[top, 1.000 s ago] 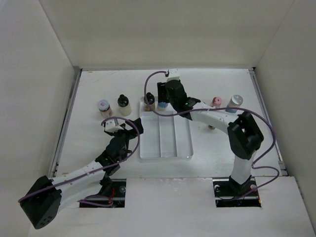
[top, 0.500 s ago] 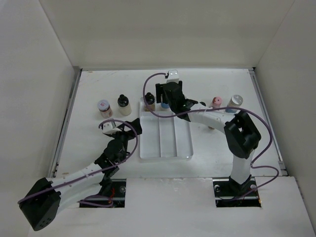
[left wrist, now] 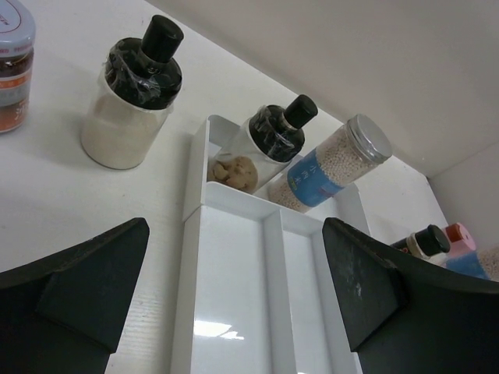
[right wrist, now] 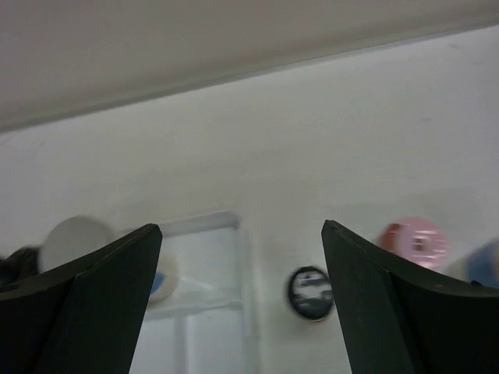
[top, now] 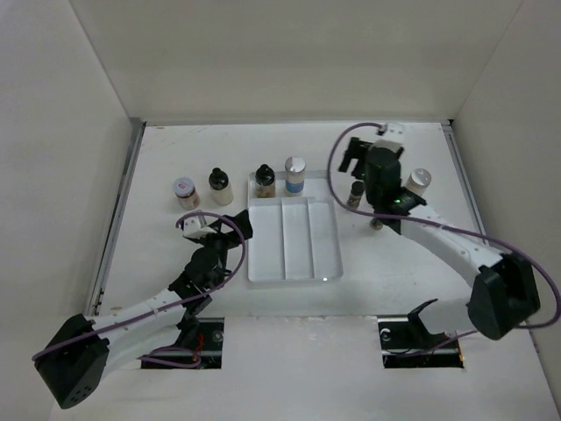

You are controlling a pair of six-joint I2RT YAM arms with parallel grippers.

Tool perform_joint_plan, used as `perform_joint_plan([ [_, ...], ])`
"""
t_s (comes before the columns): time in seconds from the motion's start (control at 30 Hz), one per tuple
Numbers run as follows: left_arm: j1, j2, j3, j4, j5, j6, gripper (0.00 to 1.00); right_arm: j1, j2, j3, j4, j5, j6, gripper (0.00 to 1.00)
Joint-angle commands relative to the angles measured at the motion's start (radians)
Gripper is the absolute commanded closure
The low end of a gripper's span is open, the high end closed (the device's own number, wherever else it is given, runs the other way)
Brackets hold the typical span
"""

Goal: Organize the condiment bottles

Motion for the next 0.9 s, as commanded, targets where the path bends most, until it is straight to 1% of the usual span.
perform_joint_plan([
  [0.0, -0.008, 0.006, 0.005, 0.05, 0.008, -0.006, 0.03, -0.136, -0.12, -0.105, -0.019, 0.111, 0.075, 0.1],
  [0.03, -0.009, 0.004, 0.003, 0.051, 0.008, -0.008, 0.03, -0.17, -0.146, -0.13, -0.032, 0.141, 0.077, 0.09],
  [0.1, -0.014, 0.001, 0.003, 0.055, 0.008, -0.008, 0.03, -0.23, -0.185, -0.164, -0.058, 0.198, 0.069, 0.03],
  [0.17, -0.014, 0.009, 0.005, 0.055, 0.01, -0.008, 0.03, -0.282, -0.186, -0.167, -0.094, 0.212, 0.056, 0.0],
  [0.23, -0.014, 0.02, 0.005, 0.056, 0.01, -0.009, 0.03, -0.301, -0.17, -0.15, -0.121, 0.165, 0.048, 0.04],
  [0.3, -0.015, 0.027, 0.006, 0.064, 0.016, -0.009, 0.03, -0.29, -0.156, -0.139, -0.11, 0.096, 0.037, 0.08],
  [0.4, -0.012, 0.029, 0.008, 0.065, 0.017, -0.008, 0.03, -0.278, -0.099, -0.112, -0.111, 0.004, 0.043, 0.2],
  [0.47, -0.012, 0.023, 0.003, 0.065, 0.017, -0.008, 0.03, -0.278, -0.056, -0.098, -0.111, -0.025, 0.057, 0.27],
  [0.53, -0.014, 0.024, 0.003, 0.065, 0.017, -0.008, 0.03, -0.278, -0.036, -0.093, -0.107, -0.045, 0.069, 0.27],
  [0.67, -0.014, 0.037, 0.006, 0.065, 0.017, -0.009, 0.03, -0.294, 0.013, -0.07, -0.115, -0.053, 0.098, 0.22],
  [0.8, -0.014, 0.035, 0.006, 0.065, 0.019, -0.009, 0.03, -0.297, 0.076, -0.047, -0.113, -0.064, 0.1, 0.22],
  [0.87, -0.014, 0.035, 0.005, 0.065, 0.019, -0.009, 0.03, -0.307, 0.102, -0.034, -0.108, -0.071, 0.103, 0.24],
])
